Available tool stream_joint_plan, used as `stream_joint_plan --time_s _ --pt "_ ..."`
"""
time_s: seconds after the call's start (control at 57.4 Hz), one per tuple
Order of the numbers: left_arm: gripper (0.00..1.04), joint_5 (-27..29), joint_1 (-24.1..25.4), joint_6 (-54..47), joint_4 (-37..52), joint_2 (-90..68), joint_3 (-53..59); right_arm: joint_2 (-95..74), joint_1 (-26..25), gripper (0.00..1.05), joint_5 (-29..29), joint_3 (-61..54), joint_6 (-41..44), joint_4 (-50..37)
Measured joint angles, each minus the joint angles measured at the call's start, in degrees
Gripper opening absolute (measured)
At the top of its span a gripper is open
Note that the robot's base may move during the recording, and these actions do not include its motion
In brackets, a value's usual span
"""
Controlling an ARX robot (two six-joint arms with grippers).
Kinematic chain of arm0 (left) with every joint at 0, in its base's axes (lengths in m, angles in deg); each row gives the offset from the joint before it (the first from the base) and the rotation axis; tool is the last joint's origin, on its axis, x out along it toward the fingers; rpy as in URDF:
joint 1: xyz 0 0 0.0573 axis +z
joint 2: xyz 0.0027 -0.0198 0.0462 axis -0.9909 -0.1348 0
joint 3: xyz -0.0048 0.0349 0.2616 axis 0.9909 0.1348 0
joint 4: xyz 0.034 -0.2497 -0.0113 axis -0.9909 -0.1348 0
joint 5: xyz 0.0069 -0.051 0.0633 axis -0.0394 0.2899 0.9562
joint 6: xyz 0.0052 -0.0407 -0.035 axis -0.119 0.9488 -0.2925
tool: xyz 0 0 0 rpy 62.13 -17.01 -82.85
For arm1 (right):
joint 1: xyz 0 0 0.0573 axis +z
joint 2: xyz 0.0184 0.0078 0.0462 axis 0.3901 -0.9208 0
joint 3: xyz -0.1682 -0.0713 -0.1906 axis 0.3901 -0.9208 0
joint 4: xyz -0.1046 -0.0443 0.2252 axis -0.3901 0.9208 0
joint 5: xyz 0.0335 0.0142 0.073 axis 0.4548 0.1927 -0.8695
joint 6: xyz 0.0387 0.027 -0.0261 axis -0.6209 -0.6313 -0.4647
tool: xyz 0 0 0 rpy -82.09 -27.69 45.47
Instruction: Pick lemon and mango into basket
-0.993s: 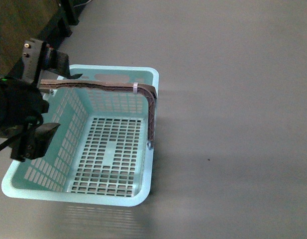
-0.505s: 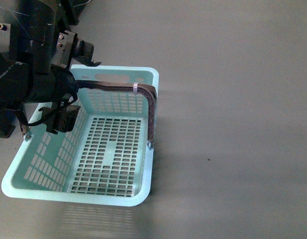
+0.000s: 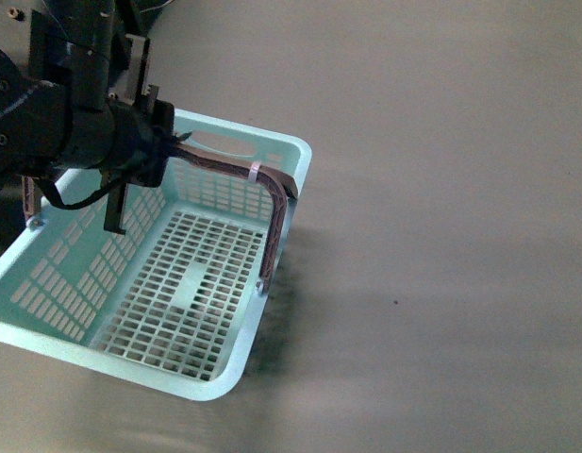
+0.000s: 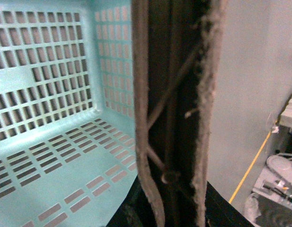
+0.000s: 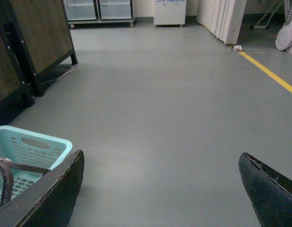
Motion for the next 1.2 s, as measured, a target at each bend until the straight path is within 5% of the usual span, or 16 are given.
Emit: stream_joint_plan --time_s 0.244,0.557,1.201 --pt "0.07 -1.09 1.44 2.82 -2.34 17.88 9.27 0.0 0.02 0.96 0.0 0.0 0.0 0.0" --pt "0.07 -2.99 3.98 5.29 -20.37 56.78 11.47 0.0 0.02 0.96 0.0 0.0 0.0 0.0" --pt "0.07 -4.9 4.66 4.44 -25.38 63.56 9.25 0.0 0.02 0.96 0.0 0.0 0.02 0.0"
